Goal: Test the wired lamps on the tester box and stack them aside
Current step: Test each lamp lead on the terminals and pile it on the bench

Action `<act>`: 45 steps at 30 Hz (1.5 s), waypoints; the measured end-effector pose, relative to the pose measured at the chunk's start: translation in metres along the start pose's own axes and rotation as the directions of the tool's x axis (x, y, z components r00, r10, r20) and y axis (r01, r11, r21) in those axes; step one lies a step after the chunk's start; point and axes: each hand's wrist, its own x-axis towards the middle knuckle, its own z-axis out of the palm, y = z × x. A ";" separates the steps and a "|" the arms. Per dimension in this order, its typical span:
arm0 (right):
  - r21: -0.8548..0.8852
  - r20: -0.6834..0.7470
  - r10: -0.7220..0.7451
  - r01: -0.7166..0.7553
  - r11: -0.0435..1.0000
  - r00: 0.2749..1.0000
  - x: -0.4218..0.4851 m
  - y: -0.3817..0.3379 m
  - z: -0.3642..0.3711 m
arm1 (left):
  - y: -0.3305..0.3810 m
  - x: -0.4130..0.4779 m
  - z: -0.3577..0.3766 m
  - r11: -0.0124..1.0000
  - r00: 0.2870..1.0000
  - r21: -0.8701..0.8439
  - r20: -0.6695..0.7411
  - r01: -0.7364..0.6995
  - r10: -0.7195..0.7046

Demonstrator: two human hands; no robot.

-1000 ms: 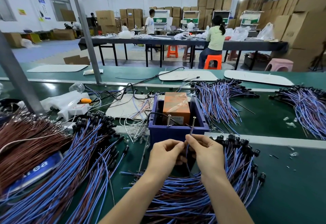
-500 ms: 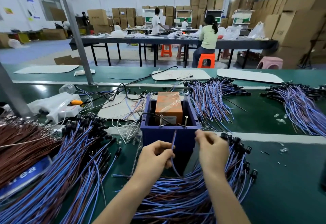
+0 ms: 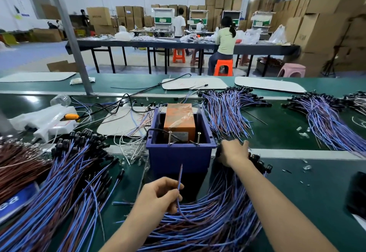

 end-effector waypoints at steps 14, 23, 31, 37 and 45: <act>0.467 -0.049 0.066 -0.036 0.883 0.997 -0.022 0.023 -0.023 | 0.005 0.007 0.003 0.993 0.993 -0.078 -0.083 -0.087 0.081; 0.830 -0.467 0.135 0.380 0.408 0.874 -0.113 -0.039 -0.035 | 0.021 0.025 0.011 0.987 0.982 -0.084 -0.142 -0.140 0.127; 1.000 0.007 0.014 -0.007 0.001 1.000 -0.125 -0.080 -0.016 | 0.019 0.030 0.010 0.994 0.987 -0.070 -0.137 -0.089 0.079; 0.962 0.160 0.147 -0.121 -0.244 0.976 -0.119 -0.074 -0.019 | 0.018 0.033 0.010 0.982 0.979 -0.183 -0.202 -0.047 0.009; 0.953 0.190 0.140 -0.149 -0.263 0.972 -0.116 -0.068 -0.019 | 0.015 0.038 0.009 0.973 0.970 -0.232 -0.239 -0.020 -0.037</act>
